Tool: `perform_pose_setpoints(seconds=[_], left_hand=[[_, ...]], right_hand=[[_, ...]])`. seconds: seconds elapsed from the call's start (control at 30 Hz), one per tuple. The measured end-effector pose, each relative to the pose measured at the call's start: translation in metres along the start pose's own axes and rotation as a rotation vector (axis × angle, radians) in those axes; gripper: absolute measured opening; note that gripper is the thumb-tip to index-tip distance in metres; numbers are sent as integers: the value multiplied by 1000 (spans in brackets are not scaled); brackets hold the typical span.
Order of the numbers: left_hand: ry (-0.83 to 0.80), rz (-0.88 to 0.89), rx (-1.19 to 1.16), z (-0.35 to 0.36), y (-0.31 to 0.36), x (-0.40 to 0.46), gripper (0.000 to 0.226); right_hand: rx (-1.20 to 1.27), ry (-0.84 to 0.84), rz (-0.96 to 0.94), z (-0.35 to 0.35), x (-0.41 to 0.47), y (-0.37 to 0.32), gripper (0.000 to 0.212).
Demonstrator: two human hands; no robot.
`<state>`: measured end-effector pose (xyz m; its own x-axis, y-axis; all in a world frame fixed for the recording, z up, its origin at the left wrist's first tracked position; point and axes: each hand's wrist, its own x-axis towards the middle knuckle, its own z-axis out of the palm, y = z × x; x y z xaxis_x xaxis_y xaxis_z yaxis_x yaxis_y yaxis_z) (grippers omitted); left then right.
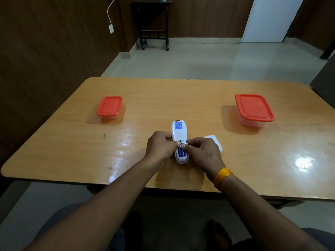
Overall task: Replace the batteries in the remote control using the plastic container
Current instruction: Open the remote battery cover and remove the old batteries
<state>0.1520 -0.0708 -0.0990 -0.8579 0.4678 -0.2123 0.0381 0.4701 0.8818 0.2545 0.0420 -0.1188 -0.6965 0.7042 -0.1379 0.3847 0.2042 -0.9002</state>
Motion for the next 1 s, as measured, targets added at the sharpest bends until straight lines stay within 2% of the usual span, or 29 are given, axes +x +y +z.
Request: perform_pose_setpoints(seconds=[0.17, 0.37, 0.5, 0.6, 0.77, 1.0], left_hand=[[-22, -29, 46, -4, -4, 1, 28], [18, 135, 402, -2, -3, -1, 13], [52, 235, 502, -1, -2, -8, 18], [62, 348, 588, 0, 1, -14, 29], [-25, 417, 733, 0, 8, -15, 23], [-110, 437, 852, 1, 23, -13, 21]], right_hand=[[-174, 17, -62, 5, 3, 2, 24], [-207, 85, -126, 7, 1, 6, 24], [-197, 156, -172, 6, -1, 7, 18], [-221, 156, -189, 7, 1, 7, 21], [-230, 164, -198, 6, 2, 5, 27], [-240, 157, -174, 6, 6, 5, 21]])
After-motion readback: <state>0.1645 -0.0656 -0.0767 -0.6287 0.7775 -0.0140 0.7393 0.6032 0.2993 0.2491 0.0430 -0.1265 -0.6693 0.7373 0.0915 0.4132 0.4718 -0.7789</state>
